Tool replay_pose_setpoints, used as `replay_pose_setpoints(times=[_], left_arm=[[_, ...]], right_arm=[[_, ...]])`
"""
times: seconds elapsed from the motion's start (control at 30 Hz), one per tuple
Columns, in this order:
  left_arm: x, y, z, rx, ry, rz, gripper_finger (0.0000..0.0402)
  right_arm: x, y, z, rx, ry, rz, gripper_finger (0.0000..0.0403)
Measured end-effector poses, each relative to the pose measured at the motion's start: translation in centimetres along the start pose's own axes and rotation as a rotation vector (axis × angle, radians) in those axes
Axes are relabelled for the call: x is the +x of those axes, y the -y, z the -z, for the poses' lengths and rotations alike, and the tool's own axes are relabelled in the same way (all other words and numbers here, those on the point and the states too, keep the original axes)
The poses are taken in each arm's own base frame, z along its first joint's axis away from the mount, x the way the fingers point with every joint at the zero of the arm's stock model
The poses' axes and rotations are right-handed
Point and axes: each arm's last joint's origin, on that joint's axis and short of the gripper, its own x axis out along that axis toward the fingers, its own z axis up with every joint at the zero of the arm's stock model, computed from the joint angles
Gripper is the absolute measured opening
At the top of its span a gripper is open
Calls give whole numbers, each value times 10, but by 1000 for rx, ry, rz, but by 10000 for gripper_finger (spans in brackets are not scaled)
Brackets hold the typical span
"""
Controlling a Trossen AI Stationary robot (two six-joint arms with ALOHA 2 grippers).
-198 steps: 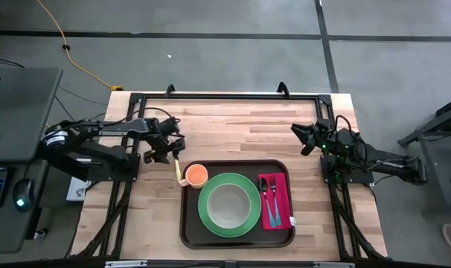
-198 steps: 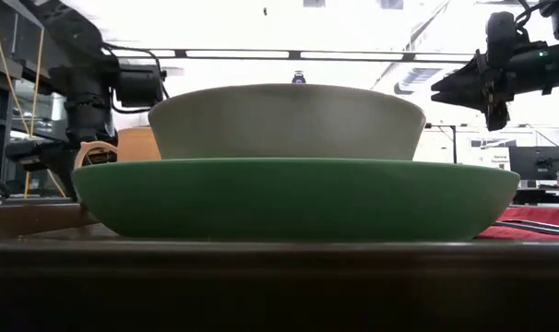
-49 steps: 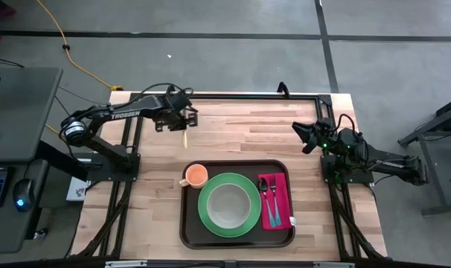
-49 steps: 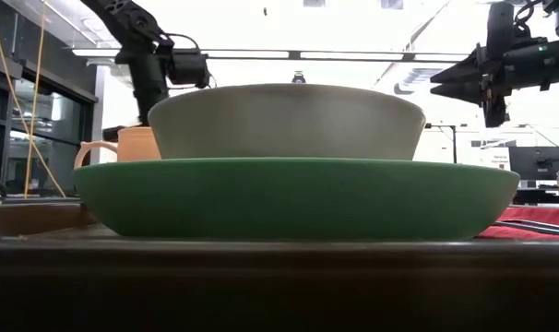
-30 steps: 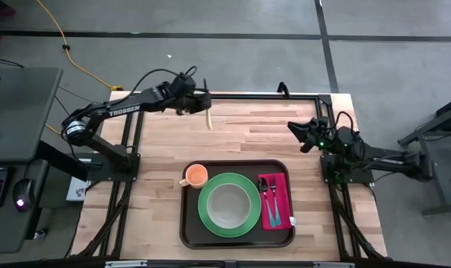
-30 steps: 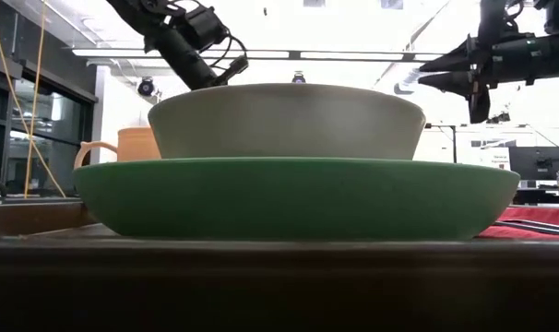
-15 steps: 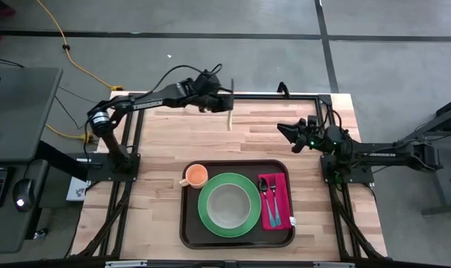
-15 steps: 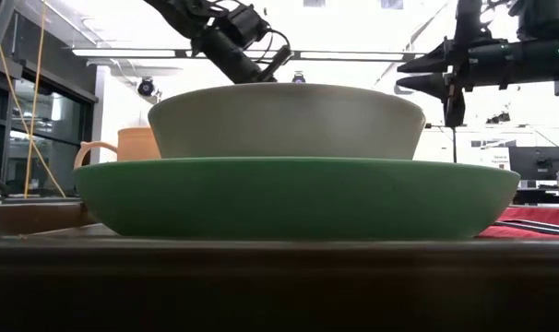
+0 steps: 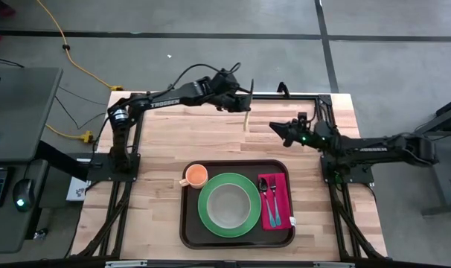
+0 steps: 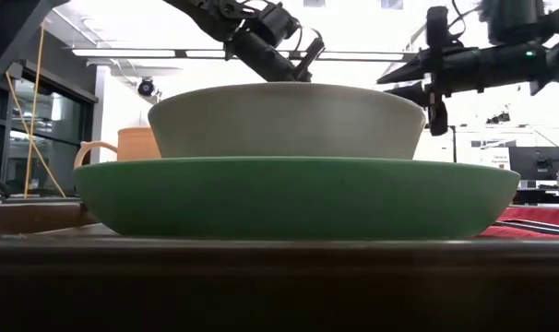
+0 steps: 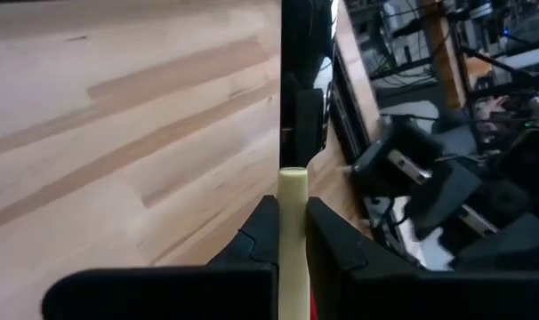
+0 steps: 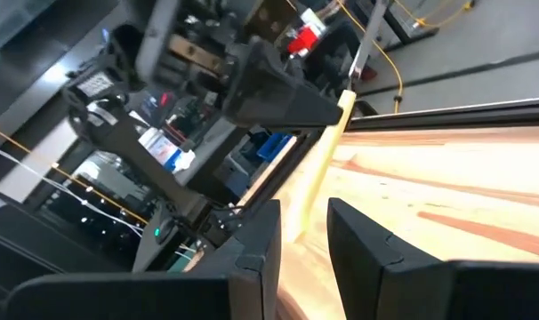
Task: Set up tray
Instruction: Put the yellow table knife on top of the red napkin to the right of the blue fork on the black tray
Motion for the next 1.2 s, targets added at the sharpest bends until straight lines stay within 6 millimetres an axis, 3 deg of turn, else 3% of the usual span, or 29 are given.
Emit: replay_pose_setpoints(times=[0.27, 0.63, 1.2], left_arm=[[3, 2, 1, 5, 2, -1, 58], [3, 2, 1, 29, 20, -19, 58], [3, 2, 0, 53, 30, -19, 58]], right_arm=[[34, 4, -12, 19, -105, 65, 77], [77, 4, -27, 16, -221, 76, 116], [88, 7, -28, 19, -209, 142, 175]])
